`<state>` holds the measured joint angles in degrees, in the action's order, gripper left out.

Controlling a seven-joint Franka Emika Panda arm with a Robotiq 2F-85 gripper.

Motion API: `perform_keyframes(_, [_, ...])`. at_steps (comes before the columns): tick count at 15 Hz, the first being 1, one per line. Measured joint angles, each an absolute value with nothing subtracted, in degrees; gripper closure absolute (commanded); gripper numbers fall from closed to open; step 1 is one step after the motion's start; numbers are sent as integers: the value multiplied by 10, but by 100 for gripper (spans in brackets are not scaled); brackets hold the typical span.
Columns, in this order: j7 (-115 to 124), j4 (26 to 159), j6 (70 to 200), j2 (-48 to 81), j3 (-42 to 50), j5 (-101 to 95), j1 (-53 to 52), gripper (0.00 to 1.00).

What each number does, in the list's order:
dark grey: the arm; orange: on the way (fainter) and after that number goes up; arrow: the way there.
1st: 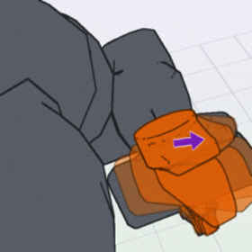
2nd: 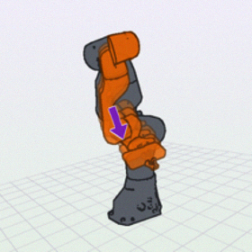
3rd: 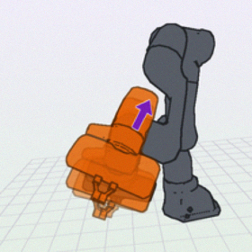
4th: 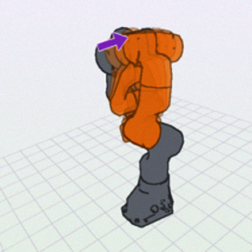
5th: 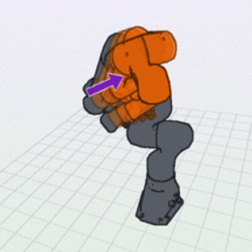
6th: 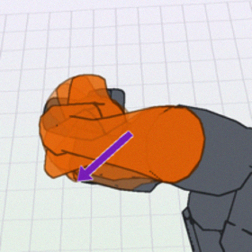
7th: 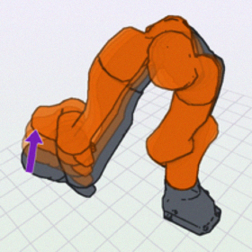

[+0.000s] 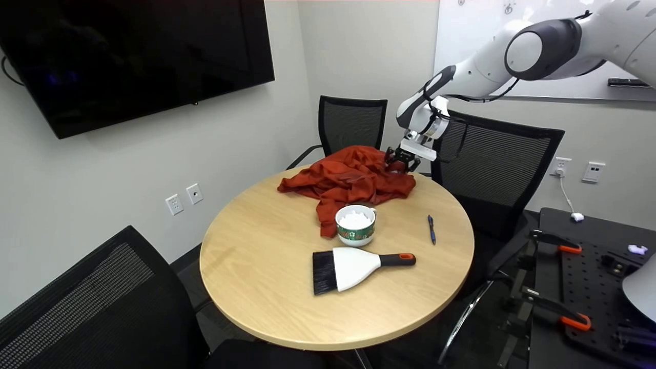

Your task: Move the burgundy jacket to the top of the right chair

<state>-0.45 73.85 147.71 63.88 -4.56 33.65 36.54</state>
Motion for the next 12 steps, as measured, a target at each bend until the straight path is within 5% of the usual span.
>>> perform_keyframes(6, [-5,722,1470,648,-52,337,365,98])
perform_keyframes(12, [-5,722,1470,645,-53,337,365,96])
